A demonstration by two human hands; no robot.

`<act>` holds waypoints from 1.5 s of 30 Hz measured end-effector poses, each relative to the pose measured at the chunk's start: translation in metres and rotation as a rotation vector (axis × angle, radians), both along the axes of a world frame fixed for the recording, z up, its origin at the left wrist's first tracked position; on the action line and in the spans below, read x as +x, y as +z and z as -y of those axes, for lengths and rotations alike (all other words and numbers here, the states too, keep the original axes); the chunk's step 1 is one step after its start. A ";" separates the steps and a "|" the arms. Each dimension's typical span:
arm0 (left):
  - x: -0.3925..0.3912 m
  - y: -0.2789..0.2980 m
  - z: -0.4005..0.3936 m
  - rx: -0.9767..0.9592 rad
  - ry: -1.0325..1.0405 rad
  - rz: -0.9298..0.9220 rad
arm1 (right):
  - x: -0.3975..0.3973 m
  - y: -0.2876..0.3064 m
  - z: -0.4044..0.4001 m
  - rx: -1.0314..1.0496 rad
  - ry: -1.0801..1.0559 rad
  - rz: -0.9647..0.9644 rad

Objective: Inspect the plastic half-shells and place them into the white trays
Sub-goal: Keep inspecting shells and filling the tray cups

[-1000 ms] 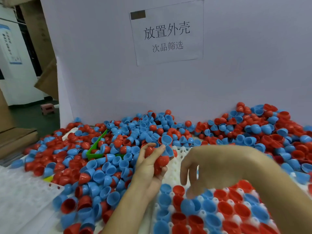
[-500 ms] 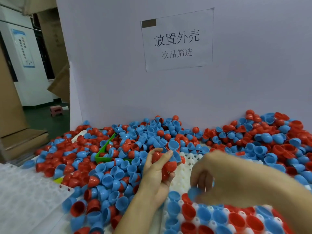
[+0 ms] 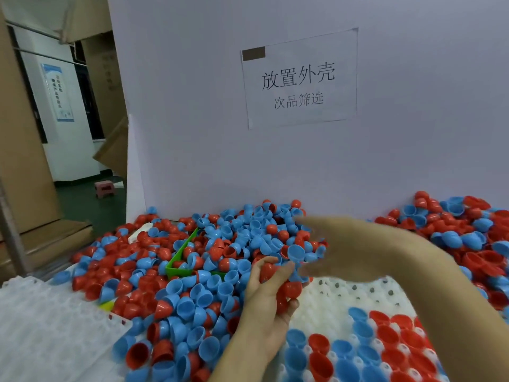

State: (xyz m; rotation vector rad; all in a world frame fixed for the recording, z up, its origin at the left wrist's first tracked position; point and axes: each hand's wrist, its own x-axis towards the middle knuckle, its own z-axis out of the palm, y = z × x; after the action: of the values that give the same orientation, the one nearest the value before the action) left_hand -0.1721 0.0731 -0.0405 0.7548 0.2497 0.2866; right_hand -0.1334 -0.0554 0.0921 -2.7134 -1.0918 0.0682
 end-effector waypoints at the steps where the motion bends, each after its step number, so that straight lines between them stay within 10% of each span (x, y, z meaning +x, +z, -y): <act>1: -0.002 0.002 0.001 0.016 -0.005 0.010 | -0.001 -0.010 0.006 -0.052 -0.005 -0.044; 33: -0.002 -0.001 0.001 -0.014 -0.053 0.024 | 0.037 -0.069 0.022 0.629 0.010 -0.151; 45: 0.001 0.001 -0.007 -0.059 0.038 0.030 | 0.039 -0.074 0.037 -0.014 -0.054 -0.156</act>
State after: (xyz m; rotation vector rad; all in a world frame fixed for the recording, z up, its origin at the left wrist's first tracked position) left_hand -0.1714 0.0802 -0.0394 0.6877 0.2429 0.3253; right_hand -0.0940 -0.0921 0.0181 -2.6952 -0.9763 0.2748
